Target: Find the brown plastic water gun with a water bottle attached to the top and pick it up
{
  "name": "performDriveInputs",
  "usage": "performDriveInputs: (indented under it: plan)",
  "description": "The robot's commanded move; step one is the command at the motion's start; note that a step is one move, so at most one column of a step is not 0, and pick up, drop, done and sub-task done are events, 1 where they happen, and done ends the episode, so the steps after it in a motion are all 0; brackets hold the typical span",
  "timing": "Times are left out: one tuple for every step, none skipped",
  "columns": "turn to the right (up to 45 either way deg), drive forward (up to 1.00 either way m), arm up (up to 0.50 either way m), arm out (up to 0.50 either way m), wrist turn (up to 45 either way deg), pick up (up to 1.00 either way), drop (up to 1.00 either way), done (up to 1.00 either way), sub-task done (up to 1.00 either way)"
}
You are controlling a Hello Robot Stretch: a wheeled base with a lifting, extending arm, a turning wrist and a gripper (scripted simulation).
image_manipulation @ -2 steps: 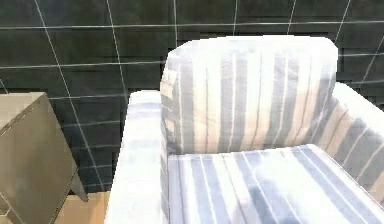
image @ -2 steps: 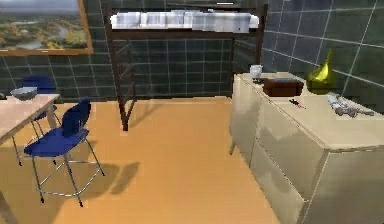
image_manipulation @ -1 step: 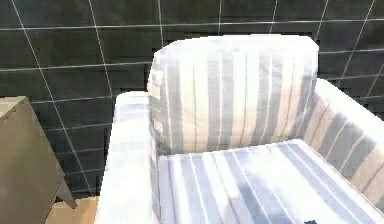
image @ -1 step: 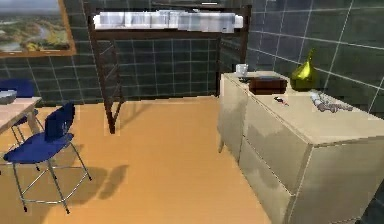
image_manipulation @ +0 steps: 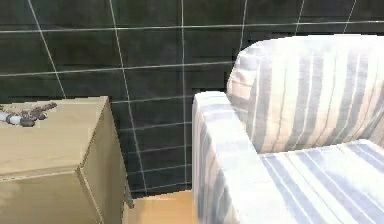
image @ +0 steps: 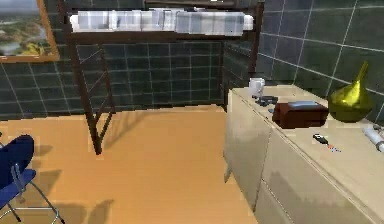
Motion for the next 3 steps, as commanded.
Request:
performDriveInputs:
  plan:
    - [45.0,0.0,0.0,0.0,0.0,0.0,0.0,0.0,0.0]
    - [21.0,0.0,0.0,0.0,0.0,0.0,0.0,0.0,0.0]
    - [0.0,0.15,0.0,0.0,0.0,0.0,0.0,0.0,0.0]
